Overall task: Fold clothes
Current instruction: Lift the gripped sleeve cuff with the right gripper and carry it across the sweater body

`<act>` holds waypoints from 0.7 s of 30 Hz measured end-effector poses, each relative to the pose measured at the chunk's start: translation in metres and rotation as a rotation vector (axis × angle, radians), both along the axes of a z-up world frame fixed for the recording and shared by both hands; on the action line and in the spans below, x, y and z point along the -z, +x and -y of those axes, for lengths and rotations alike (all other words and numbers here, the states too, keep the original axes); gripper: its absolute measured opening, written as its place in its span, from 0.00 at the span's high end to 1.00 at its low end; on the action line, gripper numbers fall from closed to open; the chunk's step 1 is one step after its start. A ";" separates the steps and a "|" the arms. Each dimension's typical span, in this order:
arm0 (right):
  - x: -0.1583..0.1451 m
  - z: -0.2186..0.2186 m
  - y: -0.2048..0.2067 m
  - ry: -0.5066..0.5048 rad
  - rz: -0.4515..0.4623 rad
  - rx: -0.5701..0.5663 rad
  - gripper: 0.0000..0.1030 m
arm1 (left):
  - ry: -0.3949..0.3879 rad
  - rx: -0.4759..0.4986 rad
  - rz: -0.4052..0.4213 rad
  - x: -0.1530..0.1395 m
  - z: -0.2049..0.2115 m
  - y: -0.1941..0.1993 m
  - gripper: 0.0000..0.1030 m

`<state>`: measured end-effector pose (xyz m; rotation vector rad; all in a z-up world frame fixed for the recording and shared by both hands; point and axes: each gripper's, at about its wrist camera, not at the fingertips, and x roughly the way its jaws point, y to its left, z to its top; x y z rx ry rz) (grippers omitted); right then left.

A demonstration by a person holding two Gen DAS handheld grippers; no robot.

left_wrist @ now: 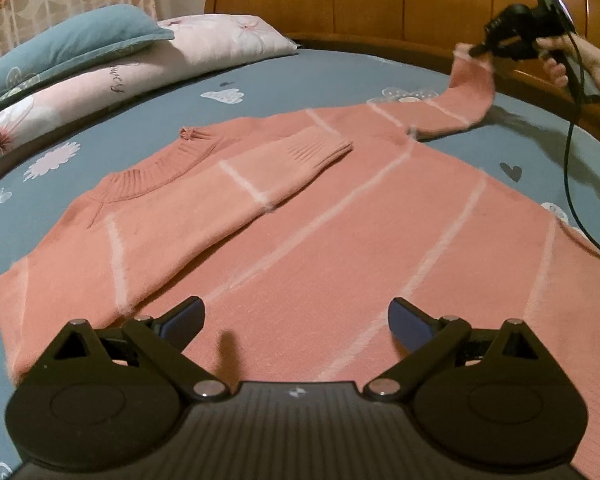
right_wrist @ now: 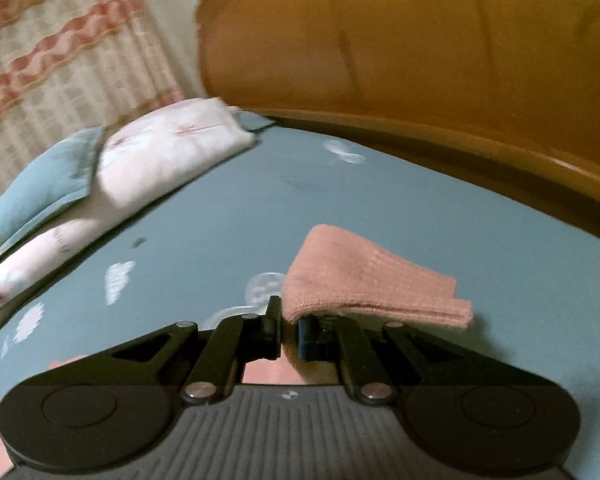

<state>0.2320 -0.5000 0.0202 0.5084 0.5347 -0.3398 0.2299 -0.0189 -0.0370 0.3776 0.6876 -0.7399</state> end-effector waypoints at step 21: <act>-0.054 -0.158 0.092 -0.077 0.016 -0.345 0.92 | -0.038 0.015 0.002 -0.015 -0.017 0.002 0.05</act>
